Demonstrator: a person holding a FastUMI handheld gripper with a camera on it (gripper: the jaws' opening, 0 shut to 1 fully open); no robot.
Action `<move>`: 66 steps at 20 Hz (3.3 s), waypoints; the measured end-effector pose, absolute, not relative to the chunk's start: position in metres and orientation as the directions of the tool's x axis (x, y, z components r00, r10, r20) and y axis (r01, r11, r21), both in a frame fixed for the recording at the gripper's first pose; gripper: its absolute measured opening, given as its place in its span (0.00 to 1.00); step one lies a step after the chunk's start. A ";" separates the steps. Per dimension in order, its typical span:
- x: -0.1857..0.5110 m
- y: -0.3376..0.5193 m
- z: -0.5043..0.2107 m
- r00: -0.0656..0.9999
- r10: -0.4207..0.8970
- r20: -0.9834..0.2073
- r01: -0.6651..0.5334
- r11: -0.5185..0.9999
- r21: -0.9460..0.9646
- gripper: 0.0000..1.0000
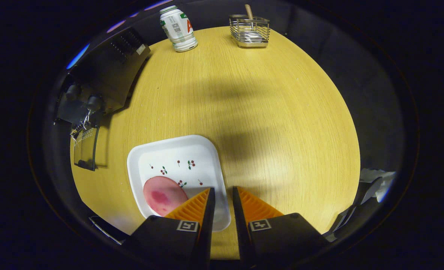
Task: Open the toaster oven, put the food inside, and close the toaster oven door.
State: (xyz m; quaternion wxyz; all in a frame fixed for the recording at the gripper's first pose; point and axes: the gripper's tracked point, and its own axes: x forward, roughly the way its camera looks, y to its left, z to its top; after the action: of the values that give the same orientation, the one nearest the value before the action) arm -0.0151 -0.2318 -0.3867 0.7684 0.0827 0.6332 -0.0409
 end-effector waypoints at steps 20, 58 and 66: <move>-0.060 -0.183 -0.376 0.351 0.364 -0.863 0.421 0.762 0.492 0.06; 0.064 0.089 -0.307 0.578 0.421 -0.699 0.561 0.417 0.715 0.05; 0.140 0.104 -0.318 0.668 0.389 -0.635 0.576 0.269 0.772 0.05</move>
State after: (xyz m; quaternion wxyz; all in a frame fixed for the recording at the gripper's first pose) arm 0.1400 0.1044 -0.3175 0.6880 0.6006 0.4018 -0.0681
